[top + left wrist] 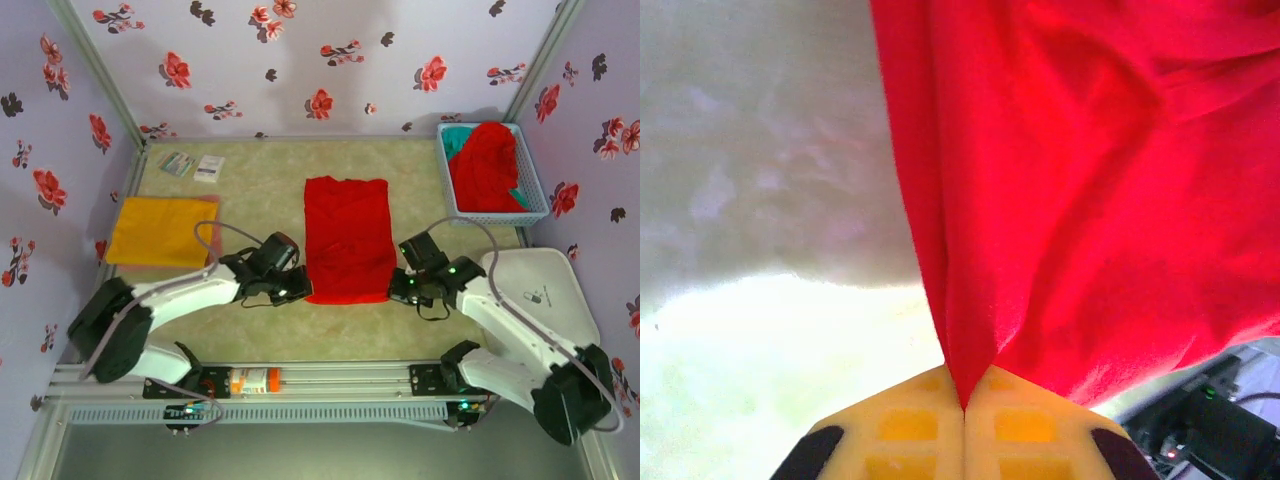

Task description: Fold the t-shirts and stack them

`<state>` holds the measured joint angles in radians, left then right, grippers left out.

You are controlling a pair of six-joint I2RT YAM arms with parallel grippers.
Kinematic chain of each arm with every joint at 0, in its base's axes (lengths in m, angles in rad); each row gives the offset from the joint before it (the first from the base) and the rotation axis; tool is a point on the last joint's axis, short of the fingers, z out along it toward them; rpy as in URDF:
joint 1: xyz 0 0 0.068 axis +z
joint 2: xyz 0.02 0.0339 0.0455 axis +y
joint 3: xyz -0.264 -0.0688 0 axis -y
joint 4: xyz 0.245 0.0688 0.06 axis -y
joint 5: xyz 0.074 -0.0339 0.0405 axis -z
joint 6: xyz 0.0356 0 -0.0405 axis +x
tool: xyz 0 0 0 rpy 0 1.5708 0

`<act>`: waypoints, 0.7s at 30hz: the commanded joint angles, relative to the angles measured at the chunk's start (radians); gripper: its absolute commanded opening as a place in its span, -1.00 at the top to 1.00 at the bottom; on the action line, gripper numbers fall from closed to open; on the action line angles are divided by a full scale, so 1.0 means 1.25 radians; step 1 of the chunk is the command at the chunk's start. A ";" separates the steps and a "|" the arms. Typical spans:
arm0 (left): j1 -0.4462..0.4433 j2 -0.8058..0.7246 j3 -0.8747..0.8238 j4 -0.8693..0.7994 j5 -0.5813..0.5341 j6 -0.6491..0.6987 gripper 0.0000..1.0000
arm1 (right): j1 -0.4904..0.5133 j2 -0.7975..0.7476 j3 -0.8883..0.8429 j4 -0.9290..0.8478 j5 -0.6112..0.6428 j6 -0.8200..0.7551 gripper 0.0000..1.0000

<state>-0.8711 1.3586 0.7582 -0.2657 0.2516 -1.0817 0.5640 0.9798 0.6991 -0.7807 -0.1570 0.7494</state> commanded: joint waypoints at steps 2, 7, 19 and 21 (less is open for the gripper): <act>-0.017 -0.125 -0.004 -0.103 -0.095 -0.080 1.00 | 0.011 -0.070 0.050 -0.110 0.031 0.062 1.00; -0.021 -0.186 0.030 -0.204 -0.119 -0.082 1.00 | 0.019 -0.093 0.087 -0.136 0.035 0.071 1.00; -0.046 -0.177 0.157 -0.225 -0.122 -0.084 1.00 | 0.020 -0.091 0.210 -0.175 0.076 0.076 1.00; -0.046 -0.158 0.182 -0.220 -0.122 -0.068 1.00 | 0.019 -0.076 0.229 -0.173 0.090 0.071 1.00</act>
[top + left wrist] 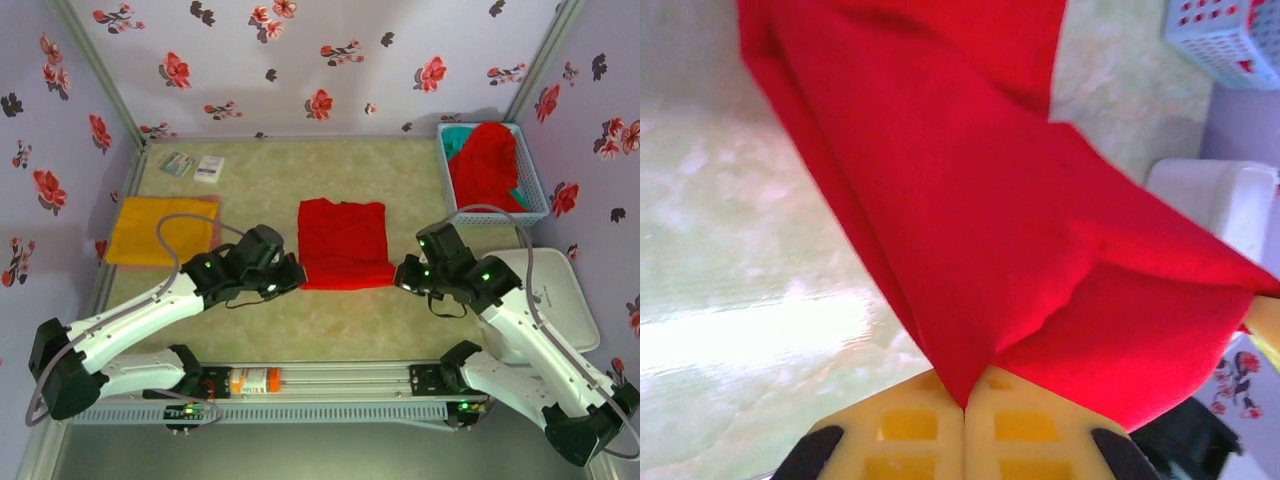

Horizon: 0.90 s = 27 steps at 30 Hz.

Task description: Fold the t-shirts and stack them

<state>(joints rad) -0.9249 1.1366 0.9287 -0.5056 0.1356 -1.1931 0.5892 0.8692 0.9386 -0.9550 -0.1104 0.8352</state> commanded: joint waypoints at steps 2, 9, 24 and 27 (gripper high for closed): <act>0.001 0.040 0.066 -0.025 -0.034 0.039 1.00 | -0.005 0.029 0.049 -0.020 0.061 -0.003 1.00; 0.048 0.103 0.140 -0.057 -0.031 0.111 1.00 | -0.070 0.112 0.087 0.044 0.001 -0.041 1.00; 0.229 0.199 0.205 -0.039 0.044 0.220 1.00 | -0.198 0.279 0.175 0.129 -0.114 -0.112 1.00; 0.251 0.235 0.241 -0.044 0.061 0.245 1.00 | -0.209 0.317 0.203 0.132 -0.129 -0.119 1.00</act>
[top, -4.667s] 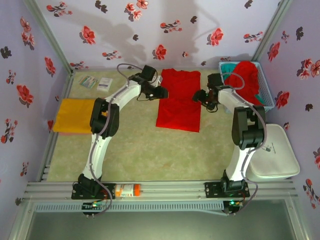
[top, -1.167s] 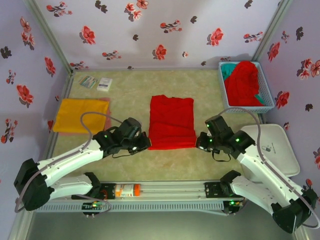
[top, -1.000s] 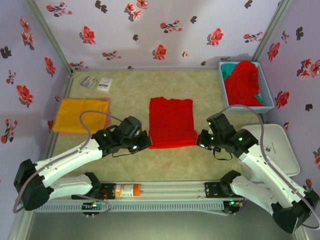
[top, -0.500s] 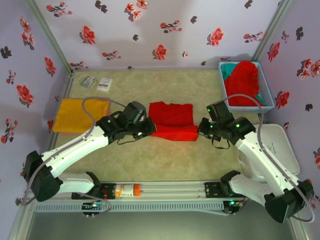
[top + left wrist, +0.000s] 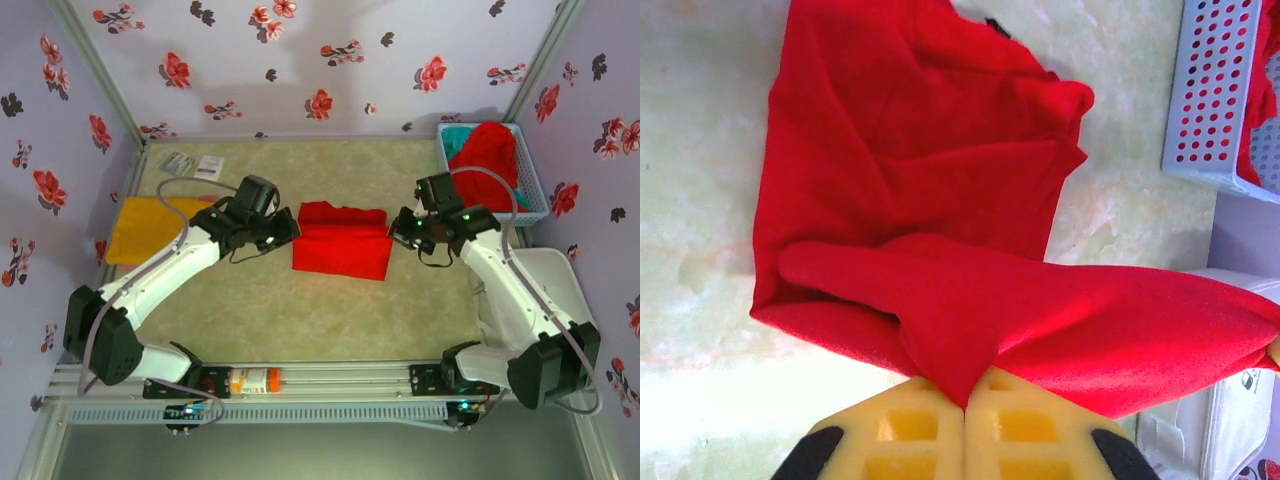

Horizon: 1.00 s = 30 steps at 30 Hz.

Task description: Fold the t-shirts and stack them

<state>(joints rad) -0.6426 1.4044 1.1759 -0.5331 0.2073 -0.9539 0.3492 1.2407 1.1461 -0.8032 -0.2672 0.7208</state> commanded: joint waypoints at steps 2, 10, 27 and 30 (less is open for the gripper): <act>0.040 0.045 0.062 -0.028 0.012 0.066 1.00 | -0.019 0.039 0.044 0.019 -0.012 -0.028 1.00; 0.085 0.126 0.090 -0.013 0.062 0.100 1.00 | -0.039 0.081 0.032 0.056 -0.030 -0.026 1.00; 0.158 0.314 0.189 0.053 0.119 0.169 1.00 | -0.090 0.213 0.044 0.152 -0.067 -0.023 1.00; 0.167 0.354 0.216 0.056 0.138 0.182 0.98 | -0.103 0.247 0.051 0.170 -0.079 -0.024 1.00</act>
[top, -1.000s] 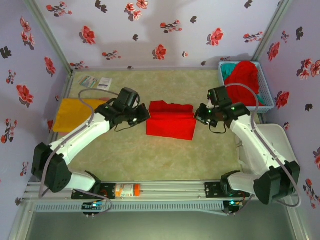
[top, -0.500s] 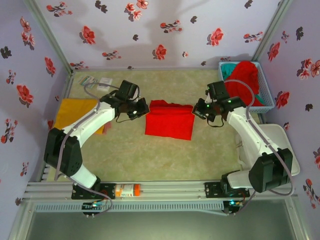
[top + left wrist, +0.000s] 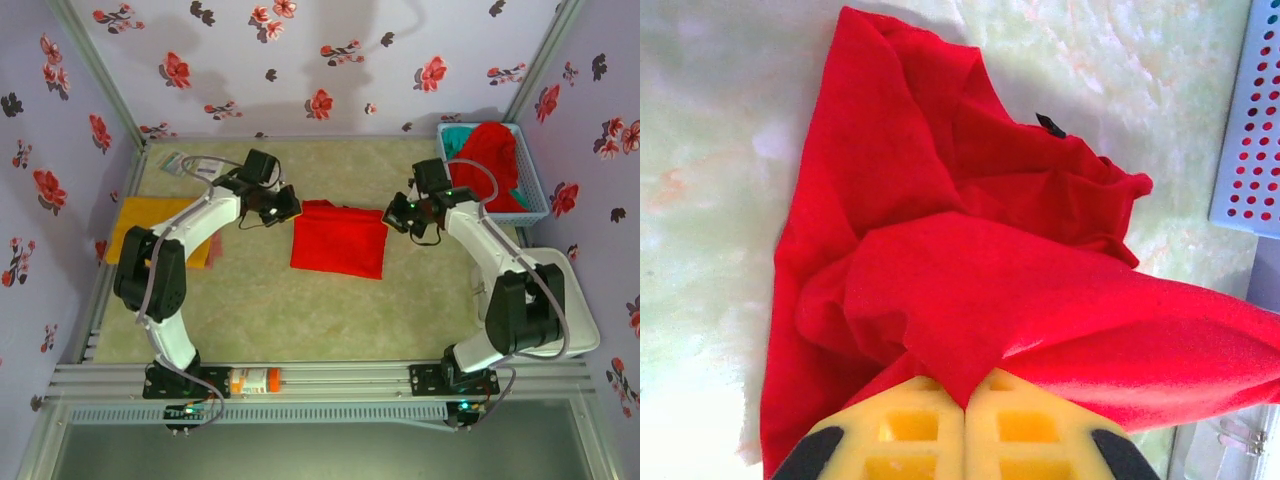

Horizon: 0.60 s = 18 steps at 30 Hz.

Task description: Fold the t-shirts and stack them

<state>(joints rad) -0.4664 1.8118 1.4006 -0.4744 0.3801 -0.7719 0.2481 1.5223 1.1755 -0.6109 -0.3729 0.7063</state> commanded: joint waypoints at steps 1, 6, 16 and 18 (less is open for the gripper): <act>0.028 0.038 0.044 0.013 0.001 0.041 0.96 | -0.027 0.035 0.032 0.024 0.000 -0.013 1.00; 0.036 0.091 0.094 0.021 0.010 0.061 0.93 | -0.046 0.103 0.061 0.065 -0.023 -0.009 1.00; 0.074 0.234 0.252 -0.009 0.017 0.127 0.03 | -0.068 0.289 0.192 0.117 -0.040 -0.035 -0.21; 0.082 0.226 0.260 -0.020 0.017 0.131 0.00 | -0.069 0.290 0.199 0.112 -0.028 -0.038 -0.31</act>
<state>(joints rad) -0.3801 2.0907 1.6840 -0.4519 0.4030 -0.6525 0.1677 1.8801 1.3857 -0.4816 -0.4152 0.6819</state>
